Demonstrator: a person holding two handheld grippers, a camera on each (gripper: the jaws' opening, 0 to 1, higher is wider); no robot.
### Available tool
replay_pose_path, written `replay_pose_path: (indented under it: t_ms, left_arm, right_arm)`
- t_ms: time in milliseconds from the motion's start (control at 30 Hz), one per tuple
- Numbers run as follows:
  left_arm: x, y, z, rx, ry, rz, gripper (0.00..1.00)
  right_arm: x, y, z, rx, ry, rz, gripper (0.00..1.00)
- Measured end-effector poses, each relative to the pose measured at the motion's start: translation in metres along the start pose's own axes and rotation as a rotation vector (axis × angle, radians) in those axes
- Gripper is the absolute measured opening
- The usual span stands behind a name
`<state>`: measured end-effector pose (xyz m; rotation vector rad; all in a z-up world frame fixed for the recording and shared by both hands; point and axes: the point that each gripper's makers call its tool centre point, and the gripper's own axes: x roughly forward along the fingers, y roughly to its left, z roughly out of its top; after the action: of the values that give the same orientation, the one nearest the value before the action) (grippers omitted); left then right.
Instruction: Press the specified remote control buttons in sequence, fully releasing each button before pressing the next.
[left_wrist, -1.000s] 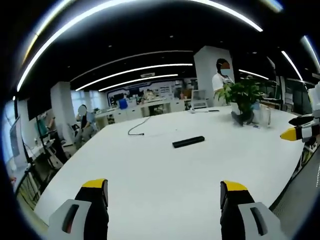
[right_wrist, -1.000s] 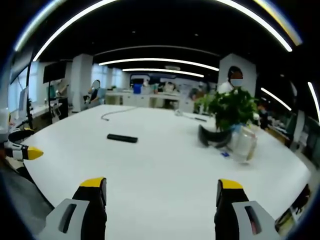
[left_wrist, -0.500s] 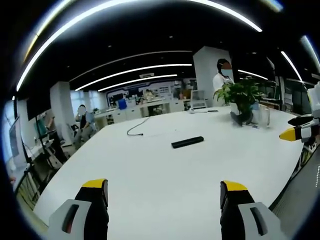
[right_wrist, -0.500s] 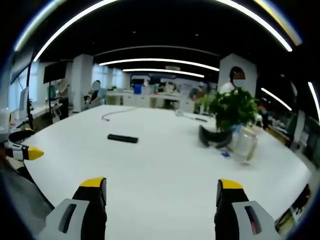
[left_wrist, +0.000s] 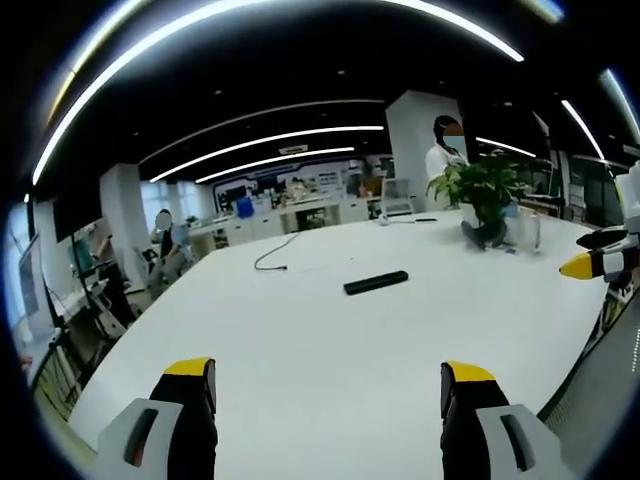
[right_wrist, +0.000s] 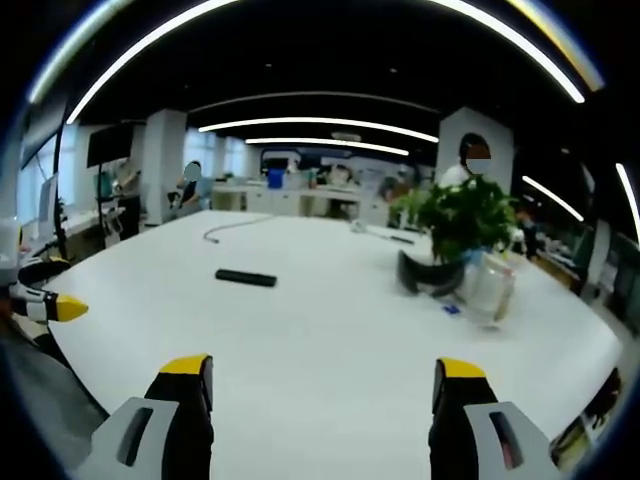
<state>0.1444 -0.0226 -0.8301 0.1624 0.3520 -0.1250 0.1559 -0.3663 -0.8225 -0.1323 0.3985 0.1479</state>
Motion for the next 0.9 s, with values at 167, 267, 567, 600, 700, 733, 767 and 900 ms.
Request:
replay_pose_path:
  t_ms: [167, 267, 567, 600, 700, 733, 767, 900]
  left_arm:
    - [0.0003, -0.0003, -0.0004, 0.002, 0.002, -0.002, 0.97]
    - [0.0003, 0.0000, -0.0007, 0.002, 0.004, 0.000, 0.97]
    - [0.0002, -0.0012, 0.0007, -0.002, 0.003, -0.009, 0.97]
    - [0.0000, -0.0010, 0.0017, -0.003, -0.002, -0.008, 0.96]
    - [-0.0002, -0.0003, 0.0025, -0.012, -0.005, -0.009, 0.96]
    - [-0.0001, 0.0000, 0.0026, -0.013, -0.006, -0.008, 0.96]
    - [0.0001, 0.0003, 0.0025, -0.014, -0.003, -0.007, 0.96]
    - [0.0003, 0.0002, 0.0028, -0.024, -0.002, -0.011, 0.96]
  right_arm:
    - [-0.0003, -0.0001, 0.0006, 0.002, -0.001, -0.001, 0.90]
    - [-0.0003, -0.0002, 0.0007, 0.003, -0.002, -0.001, 0.90]
    - [-0.0007, -0.0010, 0.0015, 0.010, -0.009, -0.002, 0.90]
    - [-0.0007, -0.0011, 0.0014, 0.009, -0.008, -0.003, 0.90]
    - [-0.0009, -0.0004, 0.0017, 0.008, -0.008, 0.000, 0.90]
    - [-0.0009, -0.0005, 0.0017, 0.007, -0.008, -0.001, 0.90]
    - [-0.0010, -0.0006, 0.0017, 0.007, -0.008, -0.001, 0.90]
    - [-0.0013, -0.0009, 0.0021, 0.010, -0.010, -0.001, 0.90]
